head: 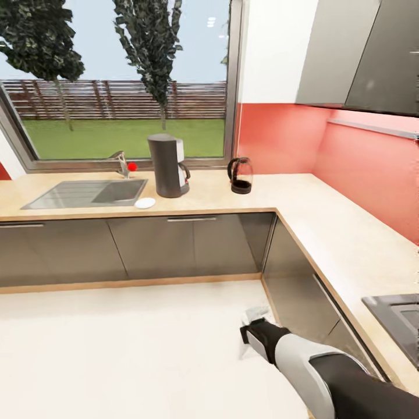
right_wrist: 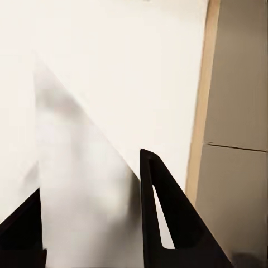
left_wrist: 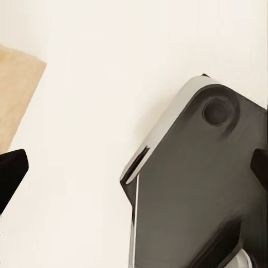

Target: Set up a coffee station on the kitchen countertop: keep the coffee maker on the countertop, move the bottle of coffee from the kitchen shelf to the counter next to the coffee maker, place a paper coffee filter on top of the coffee maker, put the saucer next to the coffee maker with the coffee cup on the saucer, and place the electric kettle next to the coffee maker.

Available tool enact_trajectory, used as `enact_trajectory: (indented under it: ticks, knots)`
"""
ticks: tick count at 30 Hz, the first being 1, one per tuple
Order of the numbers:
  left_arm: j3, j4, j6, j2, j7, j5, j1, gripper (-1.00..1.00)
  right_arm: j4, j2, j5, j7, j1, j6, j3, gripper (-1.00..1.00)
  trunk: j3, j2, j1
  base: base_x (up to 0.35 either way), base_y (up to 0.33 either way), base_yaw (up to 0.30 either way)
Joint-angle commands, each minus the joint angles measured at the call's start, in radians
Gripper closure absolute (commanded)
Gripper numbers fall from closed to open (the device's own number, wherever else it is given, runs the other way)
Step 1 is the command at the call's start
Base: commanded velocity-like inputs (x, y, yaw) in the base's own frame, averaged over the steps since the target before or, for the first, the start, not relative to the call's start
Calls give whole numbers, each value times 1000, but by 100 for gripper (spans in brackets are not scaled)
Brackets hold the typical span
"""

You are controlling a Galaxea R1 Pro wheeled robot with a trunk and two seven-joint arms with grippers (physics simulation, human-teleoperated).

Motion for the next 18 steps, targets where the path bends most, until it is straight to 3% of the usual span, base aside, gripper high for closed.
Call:
enact_trajectory:
  ticks: [1,3,5,13,18]
  knots:
    - [8,-3,0,0,-4,-2,1,-100,2,1,26,-2,11,-11,9,100,0,-2,0,-185,228,-110]
    - [8,-5,1,2,-8,8,1,-100,3,1,88,-2,48,-65,8,100,3,-2,0,-195,248,-110]
    - [9,-8,0,3,-10,17,1,-100,4,1,121,-2,84,-126,8,100,6,-2,0,-159,204,-110]
    - [10,-79,0,3,-4,45,1,-100,4,1,146,-3,184,-214,8,100,18,-2,0,-33,42,-110]
    - [11,-152,5,-10,8,56,1,-100,4,1,143,-3,197,-276,8,100,26,-2,0,-1,1,-114]
